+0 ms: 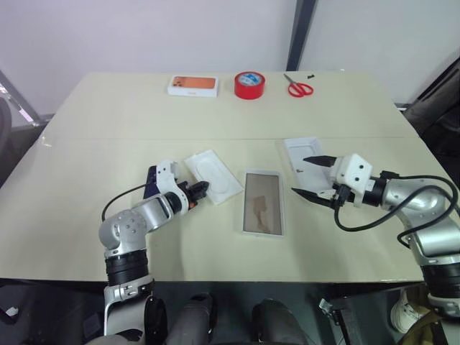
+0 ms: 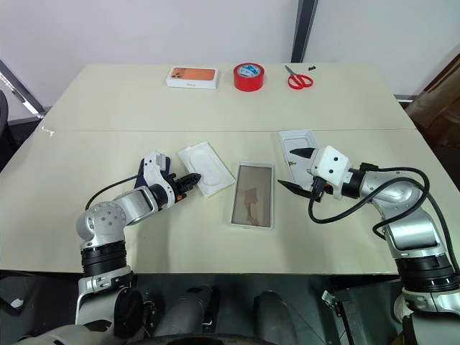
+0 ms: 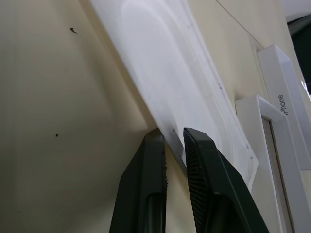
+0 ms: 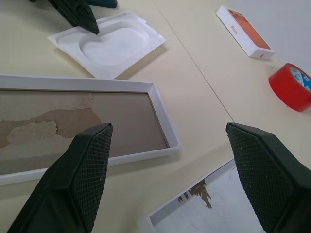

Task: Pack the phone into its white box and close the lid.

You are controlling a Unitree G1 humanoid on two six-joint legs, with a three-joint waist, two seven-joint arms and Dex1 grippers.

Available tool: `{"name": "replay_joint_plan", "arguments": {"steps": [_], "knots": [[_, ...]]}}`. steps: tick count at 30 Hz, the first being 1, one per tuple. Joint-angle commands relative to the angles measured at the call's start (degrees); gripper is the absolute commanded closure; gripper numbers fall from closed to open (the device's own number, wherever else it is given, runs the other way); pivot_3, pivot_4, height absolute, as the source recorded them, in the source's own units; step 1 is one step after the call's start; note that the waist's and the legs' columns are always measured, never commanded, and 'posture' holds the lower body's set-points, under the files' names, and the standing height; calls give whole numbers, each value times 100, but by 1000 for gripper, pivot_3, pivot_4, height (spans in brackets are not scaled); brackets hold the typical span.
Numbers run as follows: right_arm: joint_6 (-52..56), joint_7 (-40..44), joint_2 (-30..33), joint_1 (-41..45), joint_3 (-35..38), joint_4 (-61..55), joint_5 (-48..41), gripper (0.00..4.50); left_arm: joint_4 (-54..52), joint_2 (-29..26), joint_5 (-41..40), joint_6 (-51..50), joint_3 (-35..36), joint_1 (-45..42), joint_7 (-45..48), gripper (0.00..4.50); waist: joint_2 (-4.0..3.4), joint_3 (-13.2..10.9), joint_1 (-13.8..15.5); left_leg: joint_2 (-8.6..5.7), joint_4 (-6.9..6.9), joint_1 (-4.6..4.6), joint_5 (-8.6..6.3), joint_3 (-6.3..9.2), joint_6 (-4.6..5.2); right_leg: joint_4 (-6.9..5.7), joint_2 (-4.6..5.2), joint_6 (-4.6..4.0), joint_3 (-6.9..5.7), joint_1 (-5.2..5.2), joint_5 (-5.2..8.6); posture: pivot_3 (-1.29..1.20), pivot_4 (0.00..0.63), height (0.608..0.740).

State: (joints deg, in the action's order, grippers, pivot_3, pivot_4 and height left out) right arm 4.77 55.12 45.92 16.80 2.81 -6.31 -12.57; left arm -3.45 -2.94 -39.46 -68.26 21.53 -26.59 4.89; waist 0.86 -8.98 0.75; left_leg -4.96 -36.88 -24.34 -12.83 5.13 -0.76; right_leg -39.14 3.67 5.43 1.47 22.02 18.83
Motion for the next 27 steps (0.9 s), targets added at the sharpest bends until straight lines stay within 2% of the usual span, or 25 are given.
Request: {"name": "replay_joint_plan", "arguments": {"steps": [1,3,5,6,11,18,22,27], "knots": [[-21,-67,-38,106,58,-179,-26,559,33,-28,-45,-48,-22,23,-20,3830,0,0,0,0,0,0,0,0,0,0,0,0,0,0,0,0,150,734],[-18,-79,-41,106,46,-188,-23,559,62,14,-88,-66,29,-10,-48,3830,0,0,0,0,0,0,0,0,0,0,0,0,0,0,0,0,150,734],[-15,-87,-45,108,33,-193,-15,559,110,0,-48,-70,6,-30,-84,4374,0,0,4,0,0,0,0,0,0,0,0,0,0,0,0,0,150,734],[-8,-93,-50,111,28,-196,-14,559,124,0,-54,-72,7,-42,-95,4456,0,0,4,0,0,0,0,0,0,0,0,0,0,0,0,0,150,734],[326,45,-70,1,34,-421,-335,559,135,-96,-225,-201,172,-155,-121,4456,0,0,-1,0,1,0,0,1,0,0,0,0,0,1,0,0,150,734],[1541,311,-181,-439,-344,-1618,-1232,559,35,-521,-632,-795,329,-428,114,4456,3,-2,-15,2,3,-5,-3,3,4,0,-1,0,1,8,0,0,150,734],[1669,594,-140,-568,-993,-1834,-1037,559,140,-909,-795,-1021,424,-712,347,4456,6,-4,-10,1,3,-6,-4,3,5,0,-1,0,1,12,0,0,150,734],[1529,833,-125,-392,-1728,-1368,-456,559,122,-990,-975,-1154,501,-872,462,4456,6,-4,-3,-4,-1,-7,-3,4,3,2,4,1,0,9,1,0,150,734]]}}
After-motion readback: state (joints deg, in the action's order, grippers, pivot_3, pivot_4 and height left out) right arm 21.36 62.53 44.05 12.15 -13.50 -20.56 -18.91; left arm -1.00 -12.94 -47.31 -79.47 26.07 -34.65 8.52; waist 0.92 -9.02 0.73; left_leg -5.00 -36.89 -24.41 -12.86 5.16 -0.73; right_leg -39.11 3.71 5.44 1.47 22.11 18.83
